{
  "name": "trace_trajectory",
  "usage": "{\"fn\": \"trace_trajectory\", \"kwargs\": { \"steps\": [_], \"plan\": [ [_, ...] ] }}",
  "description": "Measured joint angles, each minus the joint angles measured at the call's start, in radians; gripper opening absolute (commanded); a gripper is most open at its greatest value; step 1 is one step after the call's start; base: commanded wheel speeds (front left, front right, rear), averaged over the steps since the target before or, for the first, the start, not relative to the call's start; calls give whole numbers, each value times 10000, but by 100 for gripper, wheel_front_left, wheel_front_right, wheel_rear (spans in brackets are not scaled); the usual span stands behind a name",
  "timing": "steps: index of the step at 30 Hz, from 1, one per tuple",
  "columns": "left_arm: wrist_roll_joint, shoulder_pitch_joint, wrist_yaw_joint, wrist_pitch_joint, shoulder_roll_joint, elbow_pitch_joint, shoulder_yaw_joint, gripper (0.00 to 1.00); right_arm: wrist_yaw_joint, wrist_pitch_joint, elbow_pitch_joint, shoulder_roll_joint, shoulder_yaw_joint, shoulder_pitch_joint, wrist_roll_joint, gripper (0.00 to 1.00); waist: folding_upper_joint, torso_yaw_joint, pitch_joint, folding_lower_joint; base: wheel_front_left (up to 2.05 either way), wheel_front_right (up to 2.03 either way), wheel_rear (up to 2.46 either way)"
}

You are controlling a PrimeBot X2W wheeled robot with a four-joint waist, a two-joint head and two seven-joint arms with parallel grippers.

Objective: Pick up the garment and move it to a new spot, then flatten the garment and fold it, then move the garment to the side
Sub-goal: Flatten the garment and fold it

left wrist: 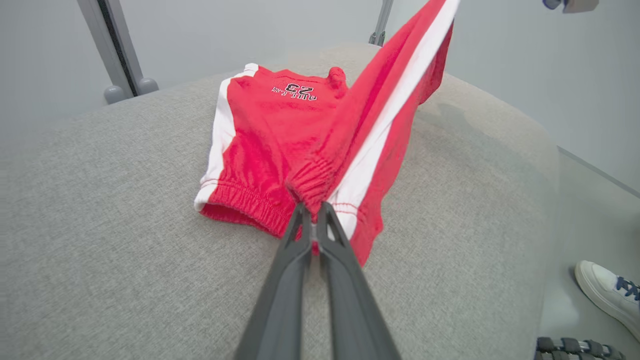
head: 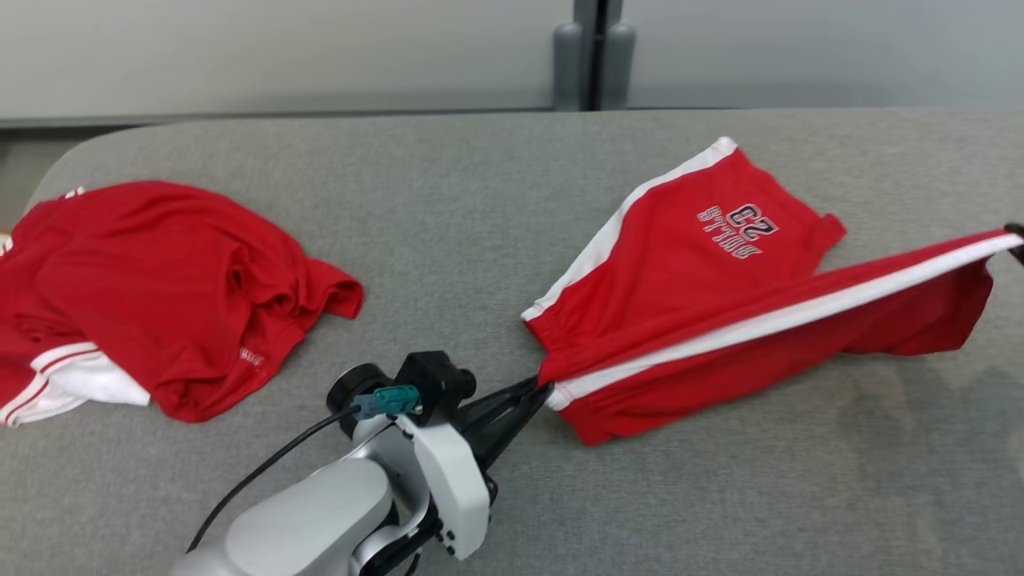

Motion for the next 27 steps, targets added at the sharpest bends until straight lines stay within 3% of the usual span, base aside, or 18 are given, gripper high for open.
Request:
{"fn": "trace_trajectory", "kwargs": {
  "steps": [18, 27],
  "plan": [
    [2, -1835, -523, -408, -1611, 1574, 205, 0, -25, 706, 445, -272, 2088, -3510, -148, 0, -1, 1660, 1805, 0, 0, 0, 0],
    [-92, -2907, -660, -640, -2537, 2533, 0, 0, -25, 665, 913, -357, 2470, -5141, -512, 0, -1, 2542, 2874, 0, 0, 0, 0]
  ]
}}
